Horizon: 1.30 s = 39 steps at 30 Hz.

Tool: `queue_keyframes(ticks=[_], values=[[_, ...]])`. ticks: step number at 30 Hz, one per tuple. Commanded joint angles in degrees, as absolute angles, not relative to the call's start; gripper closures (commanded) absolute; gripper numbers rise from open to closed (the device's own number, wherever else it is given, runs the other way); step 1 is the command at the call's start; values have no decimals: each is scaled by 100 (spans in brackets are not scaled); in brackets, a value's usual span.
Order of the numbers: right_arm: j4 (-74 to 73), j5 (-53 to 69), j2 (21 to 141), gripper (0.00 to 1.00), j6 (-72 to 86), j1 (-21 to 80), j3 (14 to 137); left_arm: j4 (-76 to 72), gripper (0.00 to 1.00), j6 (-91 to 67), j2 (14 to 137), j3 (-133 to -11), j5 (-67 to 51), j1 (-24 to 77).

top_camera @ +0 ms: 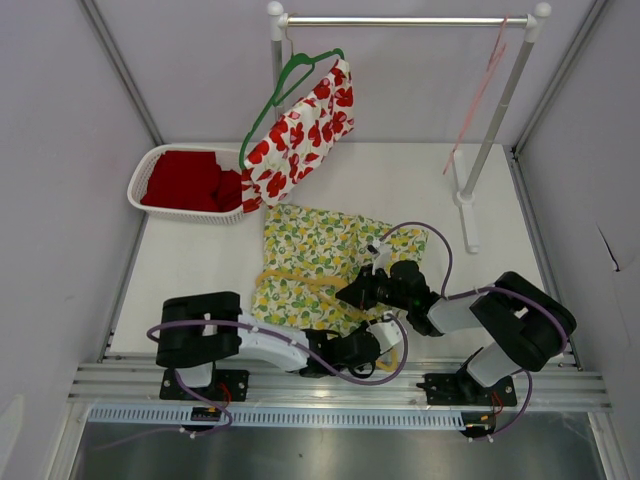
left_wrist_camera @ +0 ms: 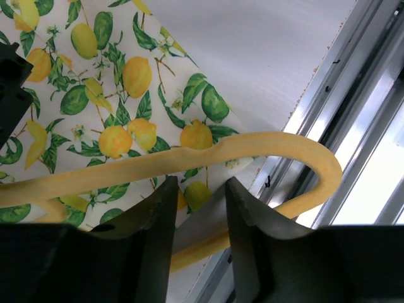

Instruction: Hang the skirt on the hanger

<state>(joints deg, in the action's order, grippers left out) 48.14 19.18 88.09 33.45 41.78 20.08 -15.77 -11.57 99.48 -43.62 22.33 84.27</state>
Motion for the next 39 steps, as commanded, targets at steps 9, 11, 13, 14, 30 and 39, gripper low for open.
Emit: queue_keyframes(ticks=[9,11,13,14,30,39], values=[[4351,1635,8956,100,3103,4140,2013,-1539,100,-1020,9739,-4368,2856,8552],[4351,1617,8965,100,3094,4140,2021,-1354,100,-950,9598,-4473,2848,8552],[4324,1608,8956,100,3085,4140,2030,-1135,100,-853,9396,-4517,2778,8552],[4307,1591,8956,100,3068,4131,2030,-1047,100,-818,9343,-4570,2708,8543],[3604,1283,8763,100,2742,4113,2399,147,100,-659,8324,-4790,1986,8499],[3507,1328,8833,100,2681,4157,2426,466,100,-448,7937,-4948,1688,8279]])
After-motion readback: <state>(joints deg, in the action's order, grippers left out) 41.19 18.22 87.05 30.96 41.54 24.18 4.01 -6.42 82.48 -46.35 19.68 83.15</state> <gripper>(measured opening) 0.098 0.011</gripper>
